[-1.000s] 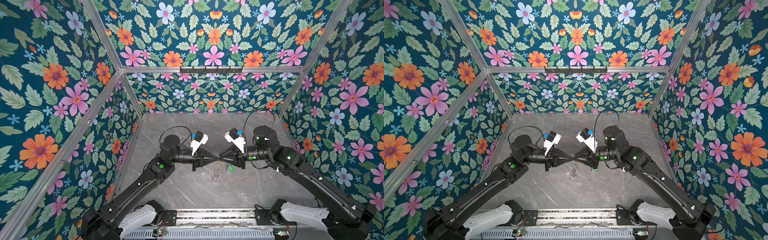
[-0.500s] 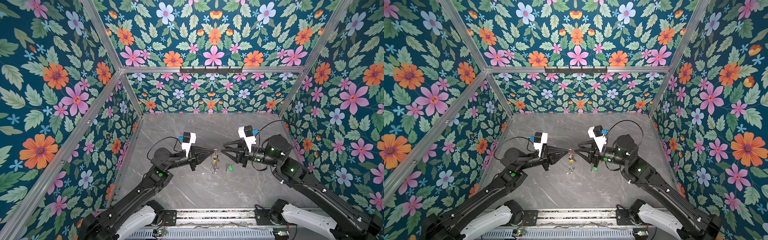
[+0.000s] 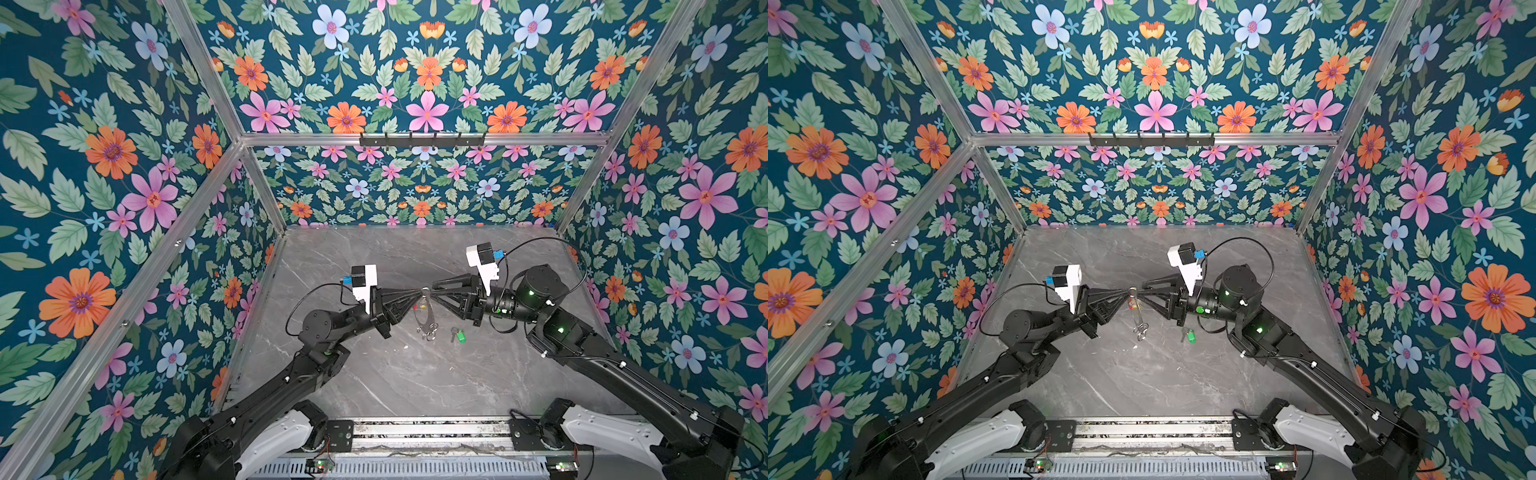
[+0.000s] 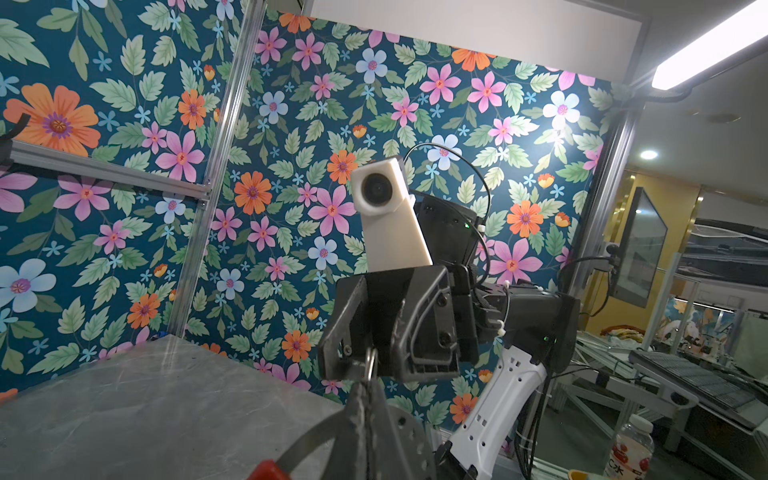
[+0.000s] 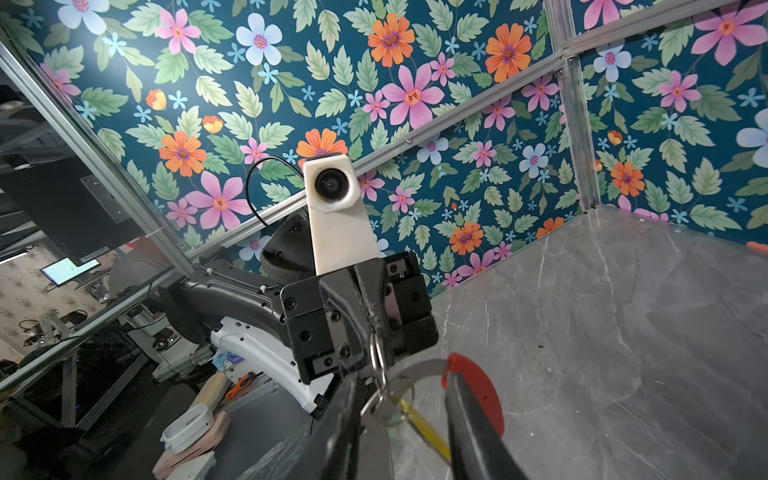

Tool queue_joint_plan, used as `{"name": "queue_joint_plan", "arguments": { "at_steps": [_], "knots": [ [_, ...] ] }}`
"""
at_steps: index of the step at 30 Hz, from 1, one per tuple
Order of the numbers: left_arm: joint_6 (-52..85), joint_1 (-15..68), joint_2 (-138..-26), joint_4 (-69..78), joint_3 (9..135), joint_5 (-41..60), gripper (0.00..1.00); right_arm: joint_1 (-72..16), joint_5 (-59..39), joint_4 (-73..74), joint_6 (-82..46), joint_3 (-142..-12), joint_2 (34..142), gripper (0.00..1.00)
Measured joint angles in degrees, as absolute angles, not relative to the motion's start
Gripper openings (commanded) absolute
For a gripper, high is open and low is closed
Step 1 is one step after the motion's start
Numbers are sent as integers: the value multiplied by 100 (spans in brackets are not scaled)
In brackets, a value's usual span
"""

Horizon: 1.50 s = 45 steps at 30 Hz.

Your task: Remove the keys from the keyring

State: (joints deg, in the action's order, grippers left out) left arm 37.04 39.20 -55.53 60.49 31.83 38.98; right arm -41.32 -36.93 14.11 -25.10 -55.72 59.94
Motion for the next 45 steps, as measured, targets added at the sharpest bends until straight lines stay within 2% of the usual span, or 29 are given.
{"name": "queue_joint_plan", "arguments": {
  "at_steps": [17, 23, 27, 28, 31, 35, 39, 45],
  "knots": [
    [3798, 3924, -5634, 6346, 3103, 3750, 0, -4143, -3953, 1697, -2727, -5662, 6224, 13],
    [3865, 3924, -5640, 6361, 3087, 3734, 0, -4145, -4014, 1691, -2696, -5680, 6239, 0],
    [3876, 3924, -5658, 6414, 3087, 3730, 0, -4147, -4014, 1632, -2672, -5723, 6239, 0],
    [3879, 3924, -5660, 6423, 3087, 3732, 2, -4147, -4018, 1605, -2644, -5734, 6239, 0],
    [3876, 3924, -5660, 6420, 3087, 3747, 22, -4147, -4032, 1452, -2541, -5789, 6226, 0],
    [3894, 3924, -5498, 6298, 3087, 3750, 34, -4150, -4032, 1100, -2364, -5911, 6206, 0],
    [3804, 3924, -5159, 5833, 3157, 3747, 39, -4150, -4032, 735, -2176, -5999, 6160, 0],
    [3271, 3909, -4943, 4329, 3789, 3887, 37, -4150, -4034, 43, -1752, -6281, 6143, 0]
  ]
}}
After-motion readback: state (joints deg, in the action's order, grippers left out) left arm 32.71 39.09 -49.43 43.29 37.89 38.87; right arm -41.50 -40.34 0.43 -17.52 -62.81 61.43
